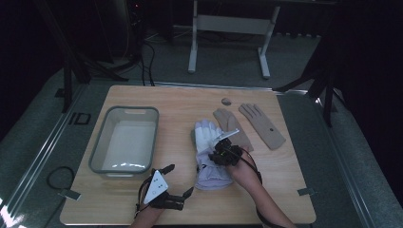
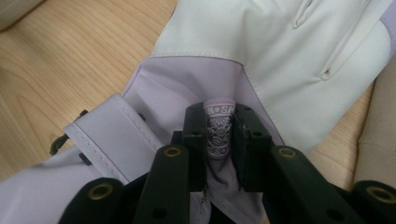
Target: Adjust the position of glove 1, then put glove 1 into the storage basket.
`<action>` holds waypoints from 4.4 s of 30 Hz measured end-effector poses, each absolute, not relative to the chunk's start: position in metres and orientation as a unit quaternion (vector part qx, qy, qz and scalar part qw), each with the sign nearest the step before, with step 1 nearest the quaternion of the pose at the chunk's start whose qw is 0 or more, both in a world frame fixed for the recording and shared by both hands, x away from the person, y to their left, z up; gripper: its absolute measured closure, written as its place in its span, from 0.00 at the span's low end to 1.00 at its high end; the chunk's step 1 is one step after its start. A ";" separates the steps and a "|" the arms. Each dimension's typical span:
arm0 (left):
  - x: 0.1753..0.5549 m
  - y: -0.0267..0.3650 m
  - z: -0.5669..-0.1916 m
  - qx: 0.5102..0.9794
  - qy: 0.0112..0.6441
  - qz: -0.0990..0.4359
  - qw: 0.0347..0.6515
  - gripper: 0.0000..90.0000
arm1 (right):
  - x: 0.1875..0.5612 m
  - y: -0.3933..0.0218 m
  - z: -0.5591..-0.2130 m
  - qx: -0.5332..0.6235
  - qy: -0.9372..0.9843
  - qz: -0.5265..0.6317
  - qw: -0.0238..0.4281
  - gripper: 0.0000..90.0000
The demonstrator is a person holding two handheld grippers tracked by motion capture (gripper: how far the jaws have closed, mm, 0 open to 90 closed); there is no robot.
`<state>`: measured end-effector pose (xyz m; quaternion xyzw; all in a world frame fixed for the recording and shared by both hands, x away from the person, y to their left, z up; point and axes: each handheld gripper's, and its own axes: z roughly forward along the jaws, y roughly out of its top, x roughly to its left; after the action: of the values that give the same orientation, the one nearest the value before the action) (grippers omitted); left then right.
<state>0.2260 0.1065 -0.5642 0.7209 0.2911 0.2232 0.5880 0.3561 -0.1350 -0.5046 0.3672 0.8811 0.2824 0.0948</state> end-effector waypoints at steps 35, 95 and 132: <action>0.240 0.091 -0.537 0.759 0.356 0.129 0.529 0.00 | 0.319 -0.235 -0.485 0.335 0.823 0.437 0.137 0.17; 0.283 0.050 -0.556 0.798 0.451 0.033 0.397 0.30 | 0.356 -0.172 -0.533 0.397 0.856 0.331 0.029 0.85; 0.298 0.070 -0.495 0.825 0.404 0.002 0.395 0.83 | 0.342 -0.153 -0.483 0.390 0.836 0.368 0.113 0.90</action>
<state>0.2985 0.0695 -0.4952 0.8252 0.4039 0.0020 0.3948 0.3417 -0.1528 -0.4833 0.3904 0.8361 0.3685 0.1130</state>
